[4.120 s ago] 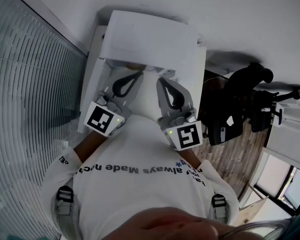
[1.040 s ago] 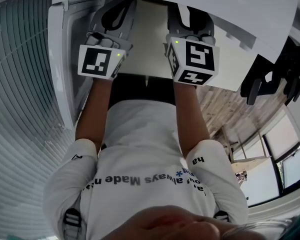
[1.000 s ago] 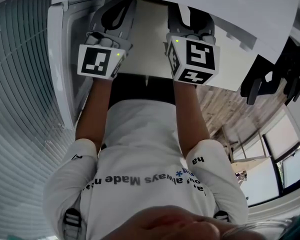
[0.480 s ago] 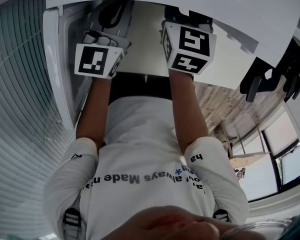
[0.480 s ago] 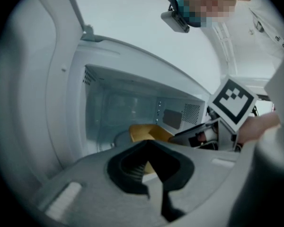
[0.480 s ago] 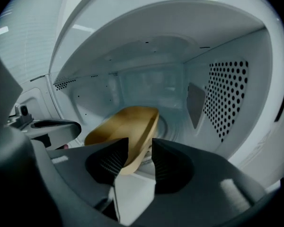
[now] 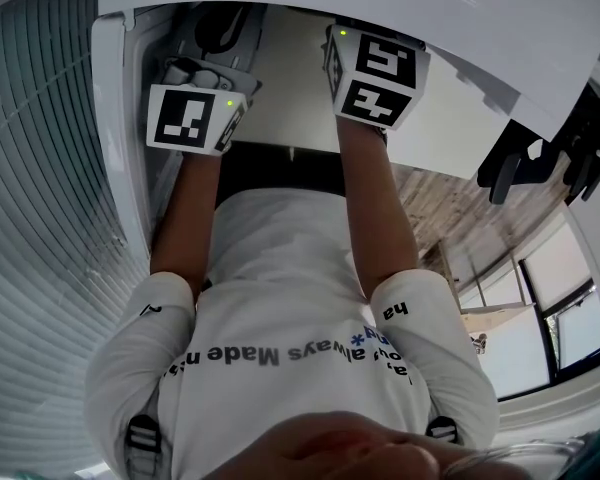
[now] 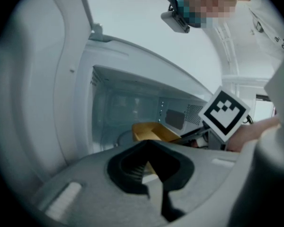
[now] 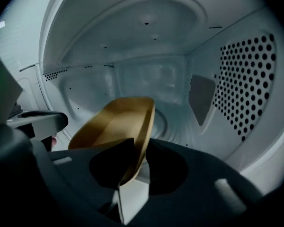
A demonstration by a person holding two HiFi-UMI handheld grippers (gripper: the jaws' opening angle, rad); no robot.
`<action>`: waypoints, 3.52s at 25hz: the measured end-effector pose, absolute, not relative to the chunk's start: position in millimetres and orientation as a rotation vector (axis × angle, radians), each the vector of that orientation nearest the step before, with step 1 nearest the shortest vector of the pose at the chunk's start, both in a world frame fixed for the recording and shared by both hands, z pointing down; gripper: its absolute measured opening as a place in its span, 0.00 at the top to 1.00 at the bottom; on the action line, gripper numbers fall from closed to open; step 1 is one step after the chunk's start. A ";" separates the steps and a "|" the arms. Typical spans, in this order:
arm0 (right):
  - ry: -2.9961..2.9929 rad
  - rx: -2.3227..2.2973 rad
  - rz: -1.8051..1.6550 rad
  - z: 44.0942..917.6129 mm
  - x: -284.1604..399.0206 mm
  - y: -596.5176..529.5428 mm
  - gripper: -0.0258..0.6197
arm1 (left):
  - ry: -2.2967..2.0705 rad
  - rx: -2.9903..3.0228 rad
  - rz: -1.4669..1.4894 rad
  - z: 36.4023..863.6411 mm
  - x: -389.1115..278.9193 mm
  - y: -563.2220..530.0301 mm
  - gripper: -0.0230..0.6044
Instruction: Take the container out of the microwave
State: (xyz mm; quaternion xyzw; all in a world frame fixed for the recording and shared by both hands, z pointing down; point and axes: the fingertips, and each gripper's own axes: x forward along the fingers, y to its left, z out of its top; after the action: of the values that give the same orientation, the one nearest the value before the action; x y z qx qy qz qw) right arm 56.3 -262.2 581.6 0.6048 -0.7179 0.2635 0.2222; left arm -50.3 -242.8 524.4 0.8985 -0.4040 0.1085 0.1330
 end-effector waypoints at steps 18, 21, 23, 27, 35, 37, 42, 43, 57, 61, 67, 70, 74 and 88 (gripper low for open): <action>-1.981 1.736 0.807 567.7 65.0 -254.3 0.95 | -1.181 2.602 0.319 515.8 -48.7 -233.9 0.96; -1.982 1.743 0.813 563.0 67.9 -250.0 0.95 | -1.178 2.604 0.304 510.7 -46.0 -230.4 0.96; -1.985 1.744 0.818 559.9 69.4 -247.1 0.95 | -1.177 2.604 0.301 508.1 -44.8 -227.5 0.96; -1.992 1.739 0.833 553.7 71.0 -239.6 0.95 | -1.168 2.611 0.313 503.8 -44.0 -220.1 0.96; -2.005 1.706 0.849 548.6 73.1 -217.8 0.96 | -1.133 2.624 0.316 498.2 -38.7 -204.0 0.96; -2.005 1.702 0.857 547.9 74.3 -211.0 0.96 | -1.131 2.624 0.314 497.1 -39.1 -200.1 0.96; -2.017 1.694 0.880 545.6 79.2 -194.7 0.96 | -1.115 2.627 0.311 498.5 -38.3 -188.8 0.96; -2.019 1.689 0.877 544.2 79.8 -191.5 0.96 | -1.110 2.624 0.314 498.9 -38.0 -186.7 0.96; -1.993 1.655 0.914 554.6 102.6 -130.0 0.96 | -1.033 2.616 0.288 506.5 -26.9 -152.3 0.96; -1.976 1.665 0.925 560.2 114.2 -113.7 0.96 | -1.010 2.651 0.278 509.5 -19.3 -141.3 0.96; -1.958 1.675 0.927 567.9 126.7 -91.2 0.96 | -0.986 2.674 0.272 516.1 -7.8 -129.0 0.96; -1.947 1.681 0.925 574.6 132.9 -82.6 0.96 | -0.976 2.669 0.273 521.4 -4.2 -124.5 0.96; -1.914 1.704 0.928 582.0 142.8 -69.7 0.96 | -0.967 2.668 0.275 525.0 -2.8 -119.6 0.96; -1.770 1.829 0.945 619.1 186.3 -41.2 0.96 | -0.944 2.663 0.313 542.5 -0.7 -109.0 0.96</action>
State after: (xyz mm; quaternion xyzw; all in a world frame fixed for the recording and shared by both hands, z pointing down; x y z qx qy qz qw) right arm 186.3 -41.2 619.1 0.6583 -0.6373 0.3401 0.2116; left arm -0.7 -109.0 542.5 0.9264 -0.3283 0.1088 0.1488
